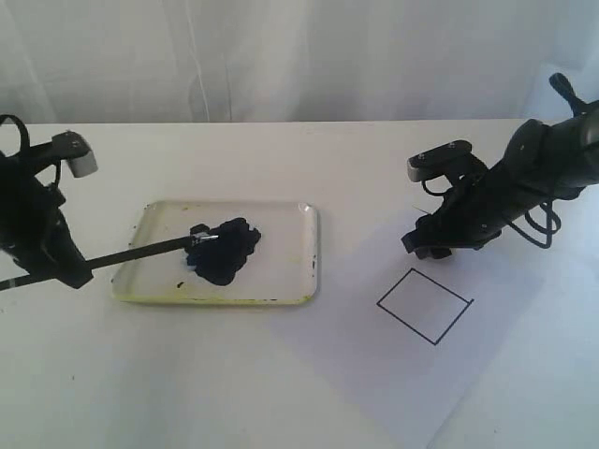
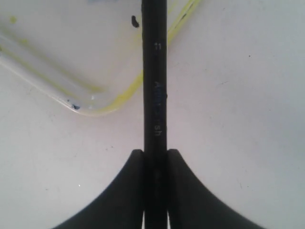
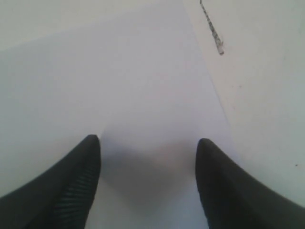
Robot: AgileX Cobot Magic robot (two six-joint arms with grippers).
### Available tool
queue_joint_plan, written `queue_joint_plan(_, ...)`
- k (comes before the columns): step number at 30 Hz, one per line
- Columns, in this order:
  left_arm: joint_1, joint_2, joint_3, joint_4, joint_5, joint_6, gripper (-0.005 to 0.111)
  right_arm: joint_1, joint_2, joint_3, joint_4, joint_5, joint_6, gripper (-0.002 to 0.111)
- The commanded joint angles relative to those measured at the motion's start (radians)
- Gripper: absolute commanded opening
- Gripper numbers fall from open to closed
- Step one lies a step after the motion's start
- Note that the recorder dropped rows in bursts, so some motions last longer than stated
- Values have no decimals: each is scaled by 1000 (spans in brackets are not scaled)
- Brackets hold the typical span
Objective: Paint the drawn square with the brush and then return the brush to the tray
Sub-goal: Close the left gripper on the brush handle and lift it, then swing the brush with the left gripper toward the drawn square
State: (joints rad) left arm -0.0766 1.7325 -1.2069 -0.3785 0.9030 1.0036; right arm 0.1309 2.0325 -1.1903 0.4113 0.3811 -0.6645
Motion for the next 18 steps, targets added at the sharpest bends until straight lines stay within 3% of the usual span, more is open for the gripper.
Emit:
queue_joint_plan(1, -96, -12, -54, 136, 76, -173, 0, -1, 8, 0, -1, 7, -8, 55)
queue_joint_plan(7, -201, -12, -132, 161, 144, -198, 0, -1, 8, 0, -1, 7, -8, 55)
queue_joint_plan(18, -360, 22, -217, 226, 143, -346, 0, -1, 8, 0, -1, 4, -8, 55)
